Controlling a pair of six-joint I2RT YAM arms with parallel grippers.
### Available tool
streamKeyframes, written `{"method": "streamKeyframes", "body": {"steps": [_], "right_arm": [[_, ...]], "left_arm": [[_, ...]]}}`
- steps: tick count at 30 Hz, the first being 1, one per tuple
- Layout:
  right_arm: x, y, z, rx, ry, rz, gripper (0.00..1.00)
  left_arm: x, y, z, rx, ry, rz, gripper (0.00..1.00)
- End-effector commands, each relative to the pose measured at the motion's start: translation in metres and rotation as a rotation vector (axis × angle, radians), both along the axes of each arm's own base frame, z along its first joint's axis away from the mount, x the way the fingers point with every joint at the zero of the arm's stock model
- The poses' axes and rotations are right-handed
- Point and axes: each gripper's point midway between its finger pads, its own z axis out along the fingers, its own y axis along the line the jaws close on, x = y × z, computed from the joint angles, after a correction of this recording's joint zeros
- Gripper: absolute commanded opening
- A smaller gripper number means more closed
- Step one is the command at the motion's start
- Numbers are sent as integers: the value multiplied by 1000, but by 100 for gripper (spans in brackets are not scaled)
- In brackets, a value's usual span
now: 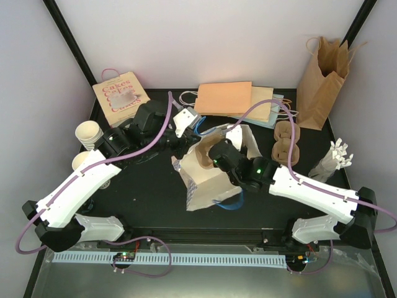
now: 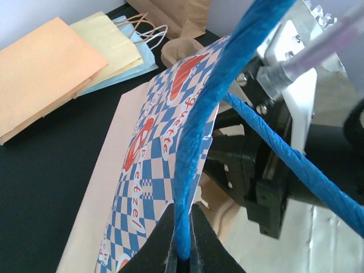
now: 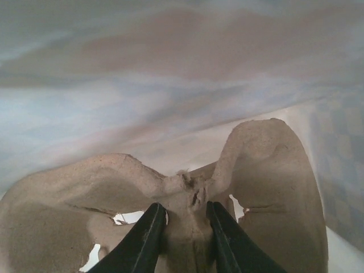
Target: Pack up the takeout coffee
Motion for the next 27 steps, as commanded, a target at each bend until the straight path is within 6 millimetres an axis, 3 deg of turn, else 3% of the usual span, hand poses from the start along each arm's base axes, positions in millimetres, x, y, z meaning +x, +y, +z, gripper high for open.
{"method": "streamKeyframes", "body": {"steps": [1,10,20,27], "right_arm": [[7,-21,7,124,-9,-87,21],[1,-7,-9,-10,13,91,21],[-29,10,-43,-167,46,307,25],[-31,24,-57,-244,73,342,27]], "left_arm": [[-17,-4,18,-56,9,-68,2],[-6,2,29,-56,-23,2,1],[5,-3,31,-49,-33,26,1],[5,-6,31,-64,-14,31,2]]}}
